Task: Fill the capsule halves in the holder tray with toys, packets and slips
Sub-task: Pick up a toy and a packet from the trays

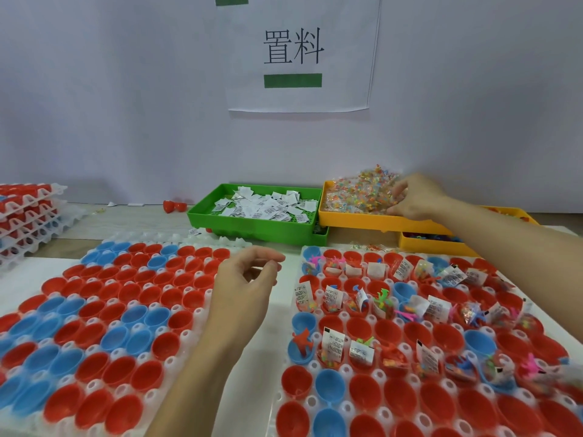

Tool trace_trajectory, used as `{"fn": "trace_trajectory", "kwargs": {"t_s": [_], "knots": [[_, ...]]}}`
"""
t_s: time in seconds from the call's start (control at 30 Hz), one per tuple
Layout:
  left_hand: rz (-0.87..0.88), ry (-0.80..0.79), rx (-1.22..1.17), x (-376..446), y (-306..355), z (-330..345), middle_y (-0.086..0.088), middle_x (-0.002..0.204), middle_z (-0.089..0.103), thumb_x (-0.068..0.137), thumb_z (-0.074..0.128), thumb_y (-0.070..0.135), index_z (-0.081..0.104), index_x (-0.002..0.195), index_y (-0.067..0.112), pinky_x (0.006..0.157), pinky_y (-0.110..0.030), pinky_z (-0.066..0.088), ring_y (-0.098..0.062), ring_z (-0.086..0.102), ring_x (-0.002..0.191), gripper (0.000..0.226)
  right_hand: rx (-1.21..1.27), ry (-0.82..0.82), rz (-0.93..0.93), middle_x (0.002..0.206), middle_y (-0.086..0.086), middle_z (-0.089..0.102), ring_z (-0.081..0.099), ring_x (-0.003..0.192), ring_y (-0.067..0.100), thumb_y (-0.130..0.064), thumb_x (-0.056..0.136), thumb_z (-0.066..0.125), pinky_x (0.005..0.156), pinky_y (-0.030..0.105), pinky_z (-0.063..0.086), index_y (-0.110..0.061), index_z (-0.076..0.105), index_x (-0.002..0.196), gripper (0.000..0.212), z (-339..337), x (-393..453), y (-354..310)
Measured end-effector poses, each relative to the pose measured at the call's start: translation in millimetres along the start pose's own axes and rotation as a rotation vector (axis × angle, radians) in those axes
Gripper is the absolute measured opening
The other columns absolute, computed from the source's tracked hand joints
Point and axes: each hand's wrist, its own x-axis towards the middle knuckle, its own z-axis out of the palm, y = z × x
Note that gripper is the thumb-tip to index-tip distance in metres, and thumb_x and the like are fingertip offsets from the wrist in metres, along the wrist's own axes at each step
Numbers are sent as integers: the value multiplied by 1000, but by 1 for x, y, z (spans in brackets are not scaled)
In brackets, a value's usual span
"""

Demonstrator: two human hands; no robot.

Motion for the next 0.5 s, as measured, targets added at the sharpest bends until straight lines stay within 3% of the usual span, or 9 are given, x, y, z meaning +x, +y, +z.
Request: {"fn": "trace_trajectory", "kwargs": {"t_s": [0.1,0.23,0.37,0.5], "knots": [[4,-7,15,-1,1,2,11,78,69,94,57,6,73,84,27,60,-19,46,-6,62,71,28,45,75,34,128,12,65,58,120,31,-6,86,72,92,36,48,-8,73,103,17,5,3,2],[11,-13,17,-1,1,1,16,79,69,95,57,8,72,86,28,57,-15,45,-4,62,71,27,139,207,38,116,12,70,63,107,29,0,87,64,82,34,50,-10,75,98,19,1,1,0],[27,-23,3,-2,3,1,16,79,69,94,56,7,72,85,28,55,-14,45,-3,61,68,28,250,261,25,115,8,70,59,93,18,-5,92,66,78,29,48,-16,75,104,20,-7,-5,1],[40,-33,-4,-4,5,2,14,79,68,94,56,6,72,86,26,55,-14,46,-3,61,65,27,344,263,22,115,14,68,67,90,24,-6,94,66,67,31,54,-15,67,120,28,-11,-14,1]]}}
